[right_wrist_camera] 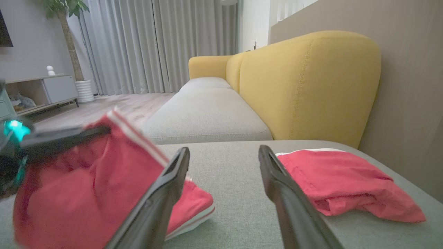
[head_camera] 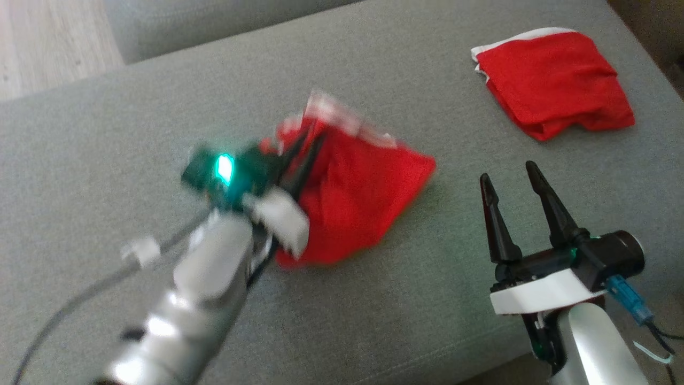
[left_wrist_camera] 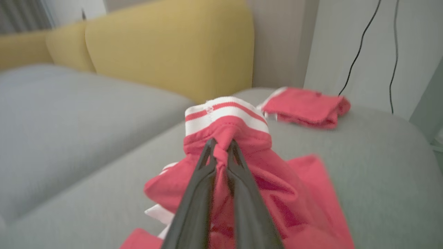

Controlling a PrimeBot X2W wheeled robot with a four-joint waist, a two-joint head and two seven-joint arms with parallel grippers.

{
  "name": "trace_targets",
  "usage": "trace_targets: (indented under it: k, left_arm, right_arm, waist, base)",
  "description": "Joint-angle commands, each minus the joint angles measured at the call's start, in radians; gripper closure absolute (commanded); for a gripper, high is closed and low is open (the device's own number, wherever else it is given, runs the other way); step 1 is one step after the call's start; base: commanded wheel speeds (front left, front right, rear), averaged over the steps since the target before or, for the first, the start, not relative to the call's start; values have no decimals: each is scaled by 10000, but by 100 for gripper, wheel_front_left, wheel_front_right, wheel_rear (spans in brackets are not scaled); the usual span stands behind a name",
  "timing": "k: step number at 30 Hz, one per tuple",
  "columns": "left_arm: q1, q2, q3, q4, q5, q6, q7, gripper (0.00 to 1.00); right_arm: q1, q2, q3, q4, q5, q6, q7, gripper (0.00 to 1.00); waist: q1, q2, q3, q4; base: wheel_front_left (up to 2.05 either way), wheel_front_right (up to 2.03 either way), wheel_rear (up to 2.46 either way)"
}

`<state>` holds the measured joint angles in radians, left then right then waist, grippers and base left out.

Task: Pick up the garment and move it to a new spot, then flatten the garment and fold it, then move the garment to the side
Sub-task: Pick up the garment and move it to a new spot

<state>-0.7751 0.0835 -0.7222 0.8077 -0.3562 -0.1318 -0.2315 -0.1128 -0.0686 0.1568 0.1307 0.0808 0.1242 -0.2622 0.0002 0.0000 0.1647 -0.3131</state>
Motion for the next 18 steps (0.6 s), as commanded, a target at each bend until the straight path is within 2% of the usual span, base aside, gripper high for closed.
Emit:
trace_targets:
  k: [1,2,6,14,18]
  left_arm:
    - [-109,69,396,-65,-161,162,-208,52]
    - [156,-17,433,59,-237,242,-250,0]
    - [841,-187,791,-436,-331,675,-293,0]
    - [4277,-219,2808,-3988,543,2132,-300,0]
    - [6216,-254,3928,-5515,977,2580,-301,0]
  right_arm:
    - [-380,94,252,-248,64,65,4,0]
    - [-409,102,258,-225,68,65,4,0]
    - [-338,118,114,-150,76,65,4,0]
    - [597,116,-610,353,284,65,4,0]
    - [1250,94,-902,570,477,65,4,0]
  waist:
    - [-2,0,172,37]
    - [-2,0,185,62]
    - [-2,0,114,328]
    - [-2,0,-971,1457]
    - [-2,0,-1556,2132]
  base:
    - [0,0,0]
    - [0,0,0]
    - [0,0,0]
    - [0,0,0]
    - [0,0,0]
